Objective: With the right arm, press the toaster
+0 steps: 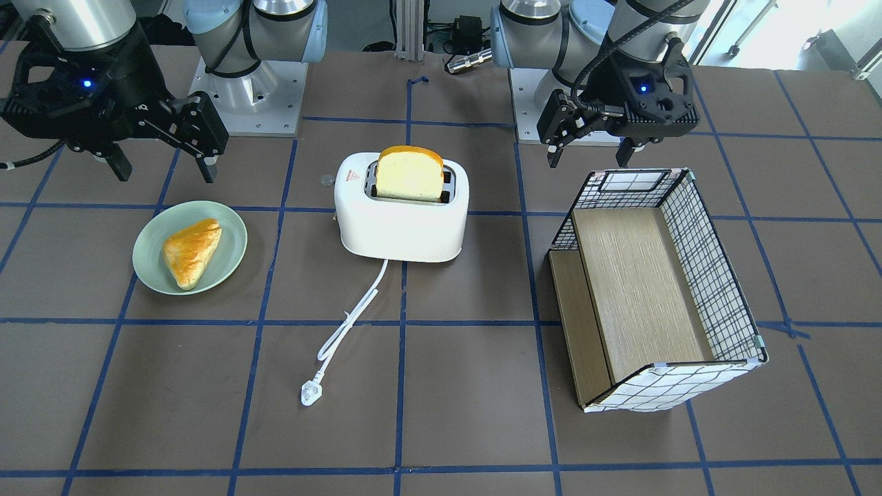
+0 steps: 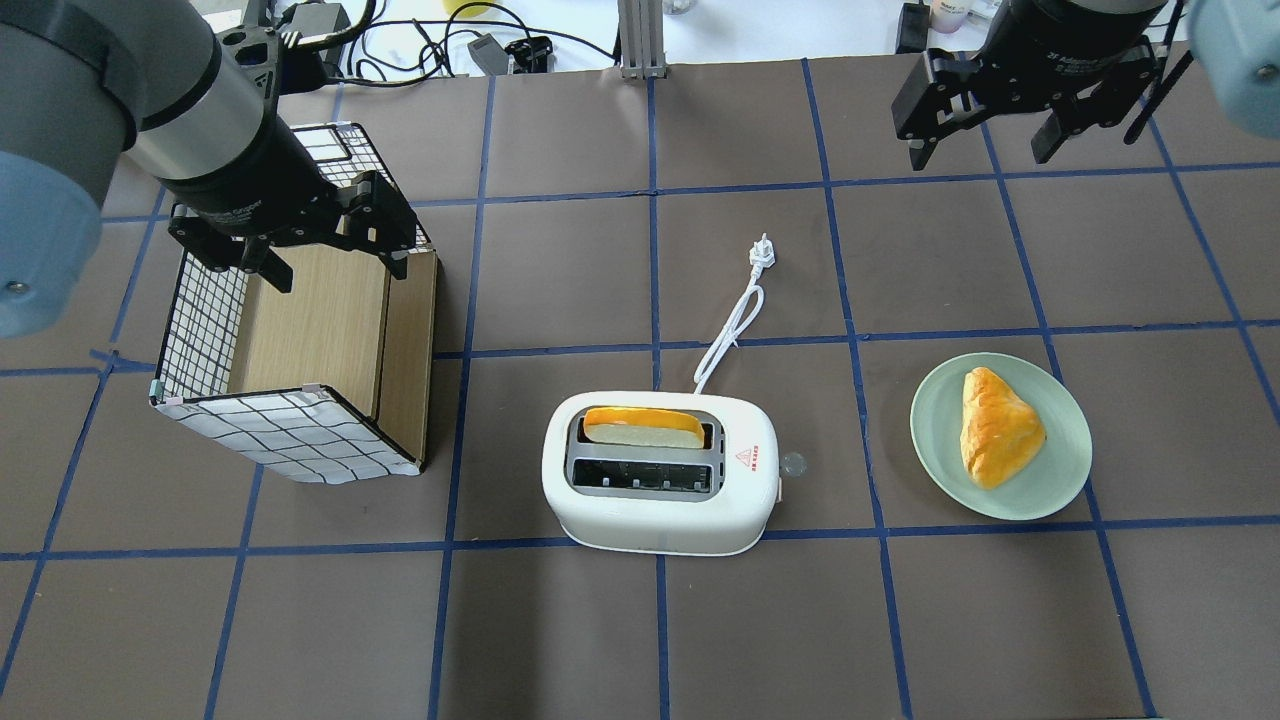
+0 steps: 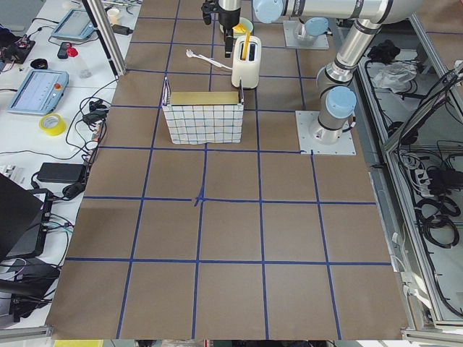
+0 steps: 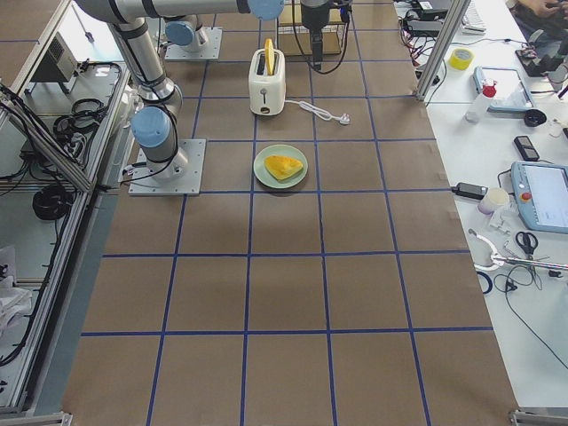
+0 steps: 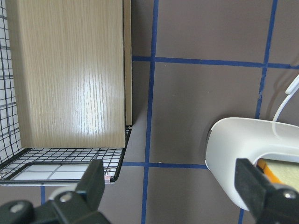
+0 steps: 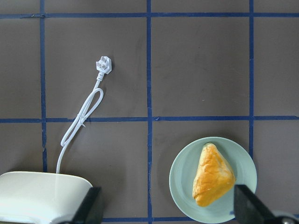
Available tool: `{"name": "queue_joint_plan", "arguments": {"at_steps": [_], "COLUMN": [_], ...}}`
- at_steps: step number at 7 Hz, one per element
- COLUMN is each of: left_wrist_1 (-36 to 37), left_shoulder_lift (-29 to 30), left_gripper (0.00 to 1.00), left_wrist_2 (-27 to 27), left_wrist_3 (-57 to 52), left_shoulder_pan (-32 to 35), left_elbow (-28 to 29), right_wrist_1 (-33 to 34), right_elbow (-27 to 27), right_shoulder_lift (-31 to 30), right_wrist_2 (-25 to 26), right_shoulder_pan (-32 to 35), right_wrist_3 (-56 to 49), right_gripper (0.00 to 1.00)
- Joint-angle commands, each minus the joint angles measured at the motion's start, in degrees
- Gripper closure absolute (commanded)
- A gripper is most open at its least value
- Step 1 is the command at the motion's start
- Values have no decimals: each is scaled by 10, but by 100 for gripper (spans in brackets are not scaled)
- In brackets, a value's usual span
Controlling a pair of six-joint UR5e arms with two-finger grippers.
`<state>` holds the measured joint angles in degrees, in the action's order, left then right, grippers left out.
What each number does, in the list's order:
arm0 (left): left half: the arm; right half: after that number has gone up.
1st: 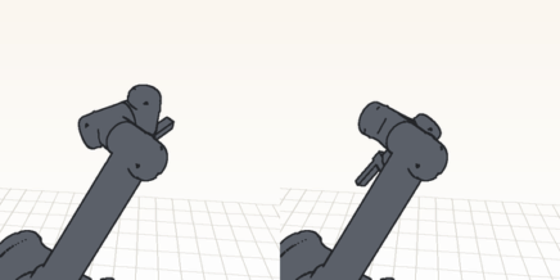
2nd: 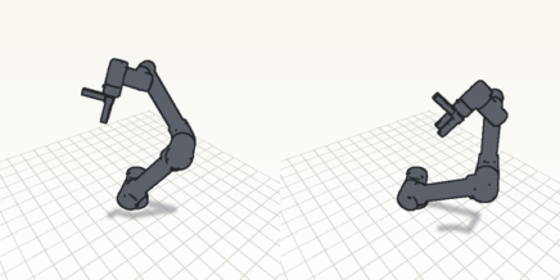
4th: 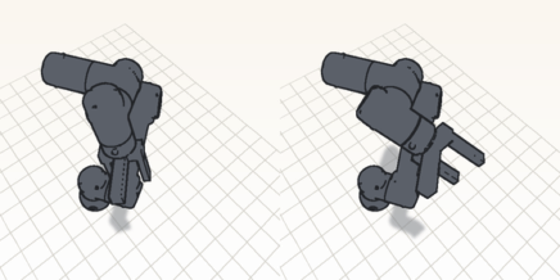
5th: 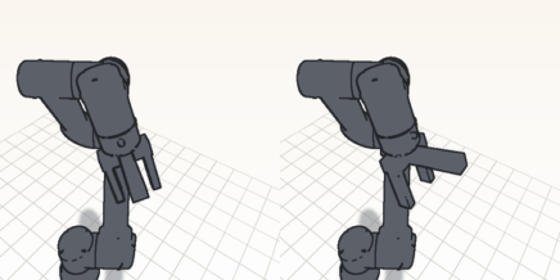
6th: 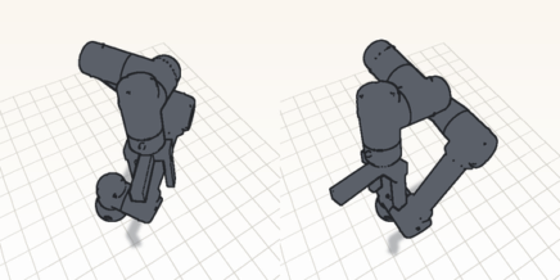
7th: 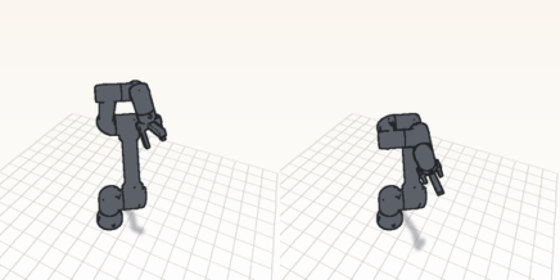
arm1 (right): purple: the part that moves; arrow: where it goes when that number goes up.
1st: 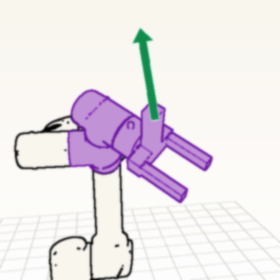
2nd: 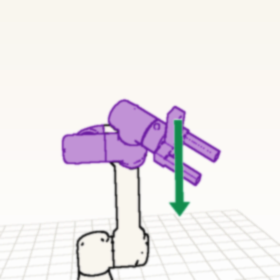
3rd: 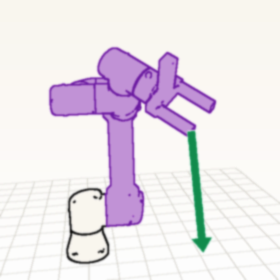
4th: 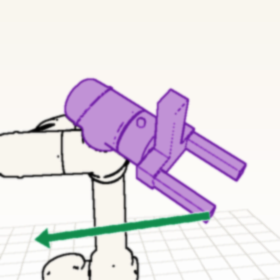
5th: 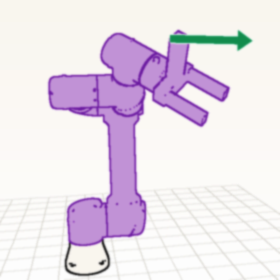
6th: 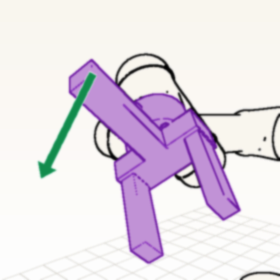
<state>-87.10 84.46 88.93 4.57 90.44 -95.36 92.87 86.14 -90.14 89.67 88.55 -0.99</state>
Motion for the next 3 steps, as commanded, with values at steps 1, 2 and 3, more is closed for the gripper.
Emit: {"name": "queue_joint_plan", "arguments": {"at_steps": [1, 2, 3], "left_wrist_1": [0, 0, 0], "left_shoulder_lift": [0, 0, 0], "left_gripper": [0, 0, 0], "left_wrist_2": [0, 0, -1], "left_wrist_3": [0, 0, 0], "left_shoulder_pan": [0, 0, 0], "left_elbow": [0, 0, 0], "right_wrist_1": [-1, -4, -2], "right_elbow": [0, 0, 0], "right_shoulder_lift": [1, 0, 1], "right_wrist_2": [-11, -9, -10], "right_shoulder_pan": [0, 0, 0], "right_wrist_3": [4, 4, 3], "right_gripper": [0, 0, 0]}}
